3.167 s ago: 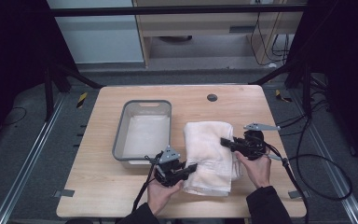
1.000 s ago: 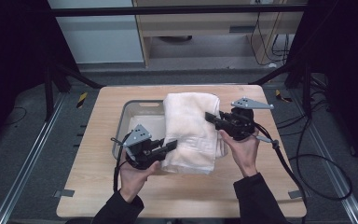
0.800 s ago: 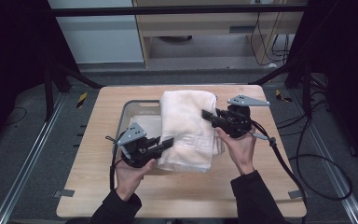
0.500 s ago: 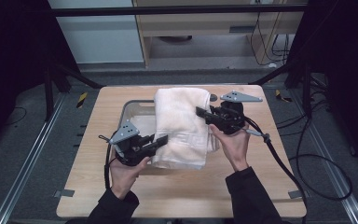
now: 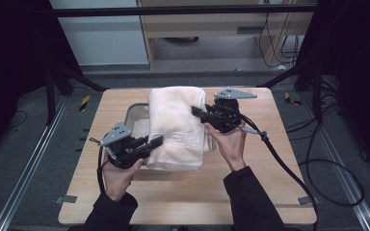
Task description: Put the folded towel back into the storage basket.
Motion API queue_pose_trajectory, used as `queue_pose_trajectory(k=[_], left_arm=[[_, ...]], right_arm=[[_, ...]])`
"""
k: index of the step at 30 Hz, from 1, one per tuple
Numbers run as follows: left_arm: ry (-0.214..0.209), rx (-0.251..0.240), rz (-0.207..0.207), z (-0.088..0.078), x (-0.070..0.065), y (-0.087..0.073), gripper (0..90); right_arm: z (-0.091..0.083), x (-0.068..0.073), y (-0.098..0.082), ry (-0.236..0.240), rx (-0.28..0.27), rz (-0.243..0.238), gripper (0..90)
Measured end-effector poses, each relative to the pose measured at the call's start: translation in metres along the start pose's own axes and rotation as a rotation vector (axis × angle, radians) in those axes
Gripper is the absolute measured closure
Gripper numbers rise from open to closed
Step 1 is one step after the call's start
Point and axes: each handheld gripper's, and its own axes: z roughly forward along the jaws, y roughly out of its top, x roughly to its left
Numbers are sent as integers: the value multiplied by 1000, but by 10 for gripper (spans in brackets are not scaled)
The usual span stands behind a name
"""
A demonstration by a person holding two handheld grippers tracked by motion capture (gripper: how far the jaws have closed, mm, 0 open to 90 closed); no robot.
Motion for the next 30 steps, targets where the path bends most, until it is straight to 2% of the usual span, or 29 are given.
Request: queue_pose_trajectory(k=[10,30], left_arm=[[35,-15,-31,-10,22,1,731],[90,-39,-80,-28,53,1,733]], right_arm=[[29,13,10,1,7,-11,678],[69,27,21,18,28,-8,677]])
